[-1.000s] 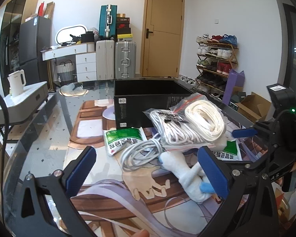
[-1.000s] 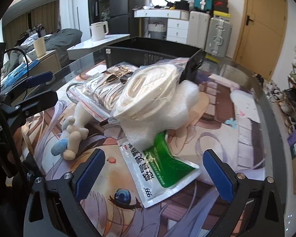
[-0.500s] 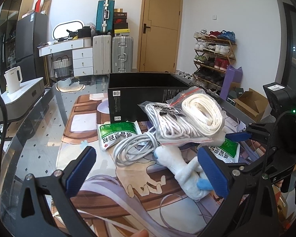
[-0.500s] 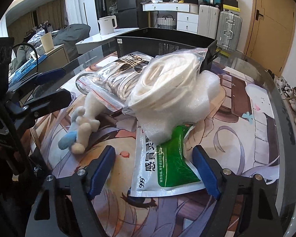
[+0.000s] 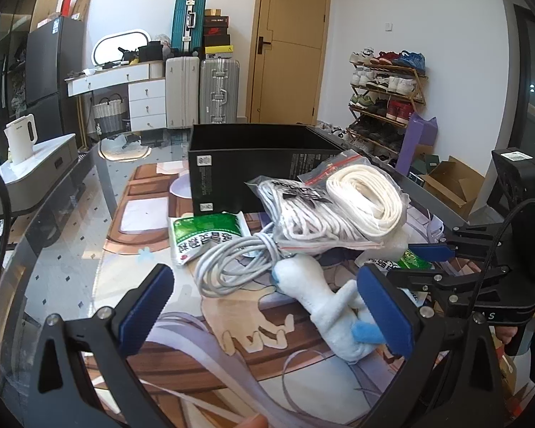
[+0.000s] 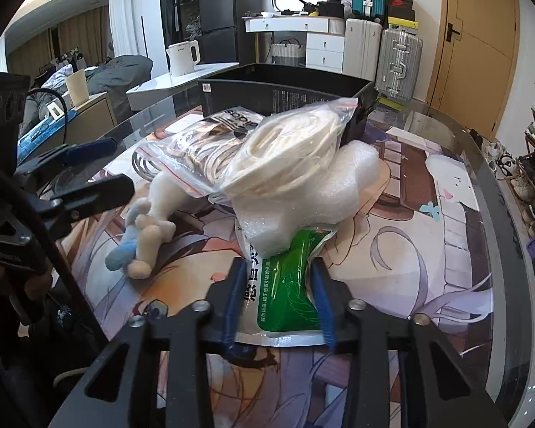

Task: Organize soft objects
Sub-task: 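Lower the right gripper onto the green medicine packet and close it, then grasp the white plush toy with the left gripper while the right gripper lifts the packet, then carry the plush toy and packet over the black box and release both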

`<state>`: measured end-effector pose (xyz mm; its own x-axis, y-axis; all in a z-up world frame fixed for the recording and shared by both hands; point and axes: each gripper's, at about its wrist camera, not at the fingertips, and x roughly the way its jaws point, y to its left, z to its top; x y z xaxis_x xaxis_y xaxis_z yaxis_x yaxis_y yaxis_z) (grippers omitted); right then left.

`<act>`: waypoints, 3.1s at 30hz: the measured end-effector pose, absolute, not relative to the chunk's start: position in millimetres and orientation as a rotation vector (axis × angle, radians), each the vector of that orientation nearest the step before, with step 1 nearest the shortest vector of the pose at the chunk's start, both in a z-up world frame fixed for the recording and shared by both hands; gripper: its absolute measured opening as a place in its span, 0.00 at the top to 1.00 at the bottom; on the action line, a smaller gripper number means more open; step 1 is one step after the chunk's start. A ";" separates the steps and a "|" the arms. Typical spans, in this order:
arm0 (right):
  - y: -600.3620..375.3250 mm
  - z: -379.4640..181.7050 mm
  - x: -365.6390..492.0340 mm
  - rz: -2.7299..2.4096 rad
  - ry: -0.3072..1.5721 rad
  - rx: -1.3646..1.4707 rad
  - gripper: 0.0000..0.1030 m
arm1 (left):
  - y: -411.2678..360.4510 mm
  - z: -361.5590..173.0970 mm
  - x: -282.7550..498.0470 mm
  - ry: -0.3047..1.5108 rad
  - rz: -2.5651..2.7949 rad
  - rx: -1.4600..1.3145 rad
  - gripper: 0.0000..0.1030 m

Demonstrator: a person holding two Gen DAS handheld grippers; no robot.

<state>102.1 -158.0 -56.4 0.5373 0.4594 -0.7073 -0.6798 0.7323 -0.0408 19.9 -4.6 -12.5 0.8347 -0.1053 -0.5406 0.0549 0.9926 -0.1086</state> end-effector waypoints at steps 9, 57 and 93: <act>-160.0 -55.4 96.8 0.701 0.721 -0.299 0.70 | -19.7 -17.6 30.5 0.619 -0.122 -0.085 0.00; -161.9 18.2 52.4 0.735 0.485 -0.208 0.71 | 0.1 39.5 -12.5 0.452 -0.220 -0.068 0.70; -136.7 58.0 133.5 0.707 0.484 -0.163 0.71 | 30.4 70.4 65.0 0.427 -0.172 -0.076 0.70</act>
